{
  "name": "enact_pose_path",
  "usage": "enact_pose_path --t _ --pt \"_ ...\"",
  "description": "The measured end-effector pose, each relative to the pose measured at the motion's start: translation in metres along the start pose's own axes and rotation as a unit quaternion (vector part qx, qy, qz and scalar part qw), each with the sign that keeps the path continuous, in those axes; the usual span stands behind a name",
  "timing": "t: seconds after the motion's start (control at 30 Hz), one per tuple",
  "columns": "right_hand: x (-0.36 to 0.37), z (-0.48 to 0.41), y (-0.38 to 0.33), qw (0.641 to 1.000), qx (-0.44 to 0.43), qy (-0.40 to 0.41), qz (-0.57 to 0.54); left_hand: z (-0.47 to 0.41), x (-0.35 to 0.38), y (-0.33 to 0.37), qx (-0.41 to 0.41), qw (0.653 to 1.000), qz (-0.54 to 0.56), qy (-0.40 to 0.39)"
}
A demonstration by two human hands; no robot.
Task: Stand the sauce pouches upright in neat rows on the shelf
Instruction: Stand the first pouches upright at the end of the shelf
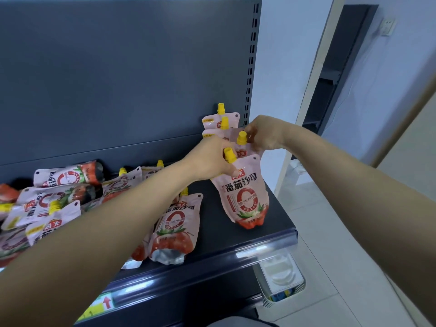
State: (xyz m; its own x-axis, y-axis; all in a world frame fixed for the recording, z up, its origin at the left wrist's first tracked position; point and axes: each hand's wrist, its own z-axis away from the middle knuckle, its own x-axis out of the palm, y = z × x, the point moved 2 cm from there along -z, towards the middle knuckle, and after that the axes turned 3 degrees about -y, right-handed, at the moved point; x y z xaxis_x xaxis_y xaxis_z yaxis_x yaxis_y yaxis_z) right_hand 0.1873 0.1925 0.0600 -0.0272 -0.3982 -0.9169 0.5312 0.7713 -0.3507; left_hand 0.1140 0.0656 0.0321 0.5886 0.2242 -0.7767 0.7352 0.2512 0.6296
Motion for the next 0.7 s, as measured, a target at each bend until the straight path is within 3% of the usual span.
enact_pose_path --t 0.23,0.43,0.7 --pt "-0.007 0.000 0.007 1.000 -0.010 -0.023 -0.007 -0.003 0.005 0.011 -0.017 0.995 0.072 0.073" --pt "-0.012 0.007 0.008 0.997 -0.052 -0.057 0.007 -0.001 0.005 0.007 -0.047 0.993 0.104 0.003" --pt "-0.030 0.011 0.006 0.995 -0.083 -0.027 -0.039 0.004 0.020 0.008 -0.043 0.982 0.147 0.109"
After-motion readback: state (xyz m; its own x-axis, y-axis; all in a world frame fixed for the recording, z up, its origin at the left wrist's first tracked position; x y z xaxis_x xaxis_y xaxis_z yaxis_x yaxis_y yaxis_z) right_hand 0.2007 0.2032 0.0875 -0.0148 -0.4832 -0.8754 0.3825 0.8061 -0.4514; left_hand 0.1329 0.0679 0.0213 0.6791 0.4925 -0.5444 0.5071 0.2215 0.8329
